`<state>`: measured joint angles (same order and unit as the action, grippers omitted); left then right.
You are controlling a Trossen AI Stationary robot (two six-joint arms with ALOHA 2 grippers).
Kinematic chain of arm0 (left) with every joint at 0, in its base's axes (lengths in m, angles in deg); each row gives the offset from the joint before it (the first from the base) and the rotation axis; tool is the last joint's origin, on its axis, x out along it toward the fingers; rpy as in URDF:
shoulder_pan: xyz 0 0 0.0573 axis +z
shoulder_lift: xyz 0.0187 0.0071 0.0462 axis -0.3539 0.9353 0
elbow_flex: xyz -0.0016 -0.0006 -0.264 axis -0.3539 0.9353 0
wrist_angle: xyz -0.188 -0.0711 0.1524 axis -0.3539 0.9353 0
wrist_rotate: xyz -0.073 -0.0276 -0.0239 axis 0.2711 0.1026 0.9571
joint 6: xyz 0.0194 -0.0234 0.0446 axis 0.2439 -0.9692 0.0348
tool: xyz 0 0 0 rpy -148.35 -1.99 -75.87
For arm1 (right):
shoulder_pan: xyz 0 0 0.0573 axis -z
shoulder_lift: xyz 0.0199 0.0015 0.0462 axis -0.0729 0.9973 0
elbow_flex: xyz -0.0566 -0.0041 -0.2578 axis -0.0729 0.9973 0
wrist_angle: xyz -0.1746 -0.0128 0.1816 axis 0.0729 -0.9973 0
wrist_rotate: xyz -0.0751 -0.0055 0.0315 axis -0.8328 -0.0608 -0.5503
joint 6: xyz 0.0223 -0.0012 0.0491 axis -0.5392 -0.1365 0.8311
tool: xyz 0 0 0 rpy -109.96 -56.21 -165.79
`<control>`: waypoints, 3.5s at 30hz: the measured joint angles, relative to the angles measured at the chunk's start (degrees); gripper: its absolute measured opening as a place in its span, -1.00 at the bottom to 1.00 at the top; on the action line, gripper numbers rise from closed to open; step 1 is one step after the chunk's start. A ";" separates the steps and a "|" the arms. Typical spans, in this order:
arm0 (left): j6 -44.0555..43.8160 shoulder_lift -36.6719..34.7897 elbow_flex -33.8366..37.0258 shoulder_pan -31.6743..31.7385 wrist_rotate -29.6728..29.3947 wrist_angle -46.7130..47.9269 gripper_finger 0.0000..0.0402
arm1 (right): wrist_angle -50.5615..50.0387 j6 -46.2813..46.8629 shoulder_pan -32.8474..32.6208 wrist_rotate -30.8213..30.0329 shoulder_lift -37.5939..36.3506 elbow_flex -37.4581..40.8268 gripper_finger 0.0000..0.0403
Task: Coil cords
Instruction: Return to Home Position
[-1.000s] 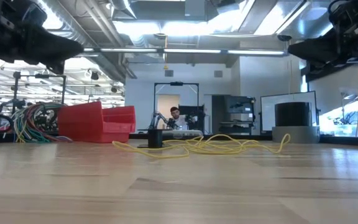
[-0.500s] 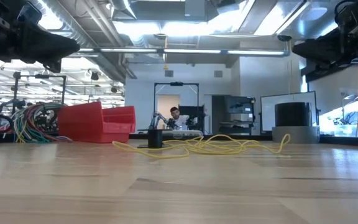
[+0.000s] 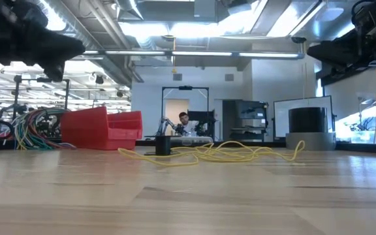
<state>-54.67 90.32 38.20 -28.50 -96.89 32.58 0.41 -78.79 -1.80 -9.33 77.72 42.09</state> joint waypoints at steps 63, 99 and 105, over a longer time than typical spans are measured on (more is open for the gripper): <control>-37.87 0.68 -0.04 0.00 -1.26 0.69 -0.72 | -0.24 0.09 0.00 -0.04 0.00 0.04 -0.88; -37.87 0.68 -0.04 0.00 -1.26 0.71 -0.72 | -0.26 0.07 0.00 -0.04 0.00 0.06 -0.88; -37.87 0.68 -0.04 0.00 -1.26 0.69 -0.72 | -0.24 0.07 0.00 -0.04 0.00 0.06 -0.88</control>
<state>-92.54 91.00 38.17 -28.50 -98.15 33.28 0.17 -78.72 -1.80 -9.38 77.72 42.15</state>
